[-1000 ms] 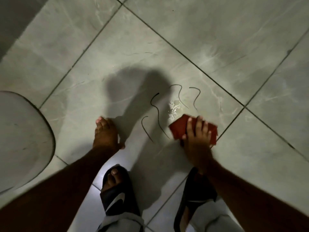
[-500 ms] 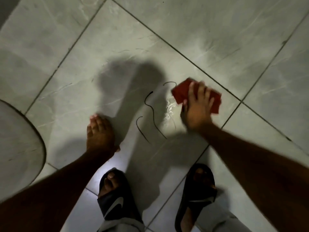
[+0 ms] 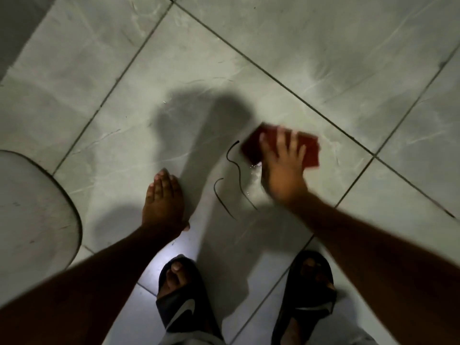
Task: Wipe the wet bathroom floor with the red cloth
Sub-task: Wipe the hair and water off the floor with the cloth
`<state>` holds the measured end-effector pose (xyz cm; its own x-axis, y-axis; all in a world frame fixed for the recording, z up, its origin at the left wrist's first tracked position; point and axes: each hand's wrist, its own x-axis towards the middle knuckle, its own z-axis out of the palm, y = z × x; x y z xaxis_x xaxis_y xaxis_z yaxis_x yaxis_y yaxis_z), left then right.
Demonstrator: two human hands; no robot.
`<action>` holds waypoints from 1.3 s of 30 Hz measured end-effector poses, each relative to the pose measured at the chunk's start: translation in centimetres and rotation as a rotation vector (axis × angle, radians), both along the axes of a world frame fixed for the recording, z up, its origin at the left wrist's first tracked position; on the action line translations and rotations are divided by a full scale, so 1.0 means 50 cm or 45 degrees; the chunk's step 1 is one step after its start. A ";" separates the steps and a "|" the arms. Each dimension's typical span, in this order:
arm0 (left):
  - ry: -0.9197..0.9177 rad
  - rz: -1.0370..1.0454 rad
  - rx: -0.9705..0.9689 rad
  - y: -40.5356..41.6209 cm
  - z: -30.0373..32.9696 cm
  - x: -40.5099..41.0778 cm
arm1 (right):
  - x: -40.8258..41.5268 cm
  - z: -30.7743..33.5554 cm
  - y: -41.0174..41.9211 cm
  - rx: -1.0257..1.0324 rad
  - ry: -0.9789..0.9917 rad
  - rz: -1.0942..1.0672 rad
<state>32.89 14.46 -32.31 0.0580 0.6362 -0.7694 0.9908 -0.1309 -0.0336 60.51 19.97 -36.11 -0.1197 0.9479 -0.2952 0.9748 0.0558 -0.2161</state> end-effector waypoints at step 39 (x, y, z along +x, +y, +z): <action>-0.188 0.062 0.098 -0.015 -0.013 -0.027 | -0.086 -0.021 -0.079 0.037 0.099 1.158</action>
<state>31.52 13.70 -32.97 0.1343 0.6974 -0.7040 0.9909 -0.0854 0.1044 56.19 16.02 -37.14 -0.8428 0.4853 -0.2326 0.5351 0.8019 -0.2658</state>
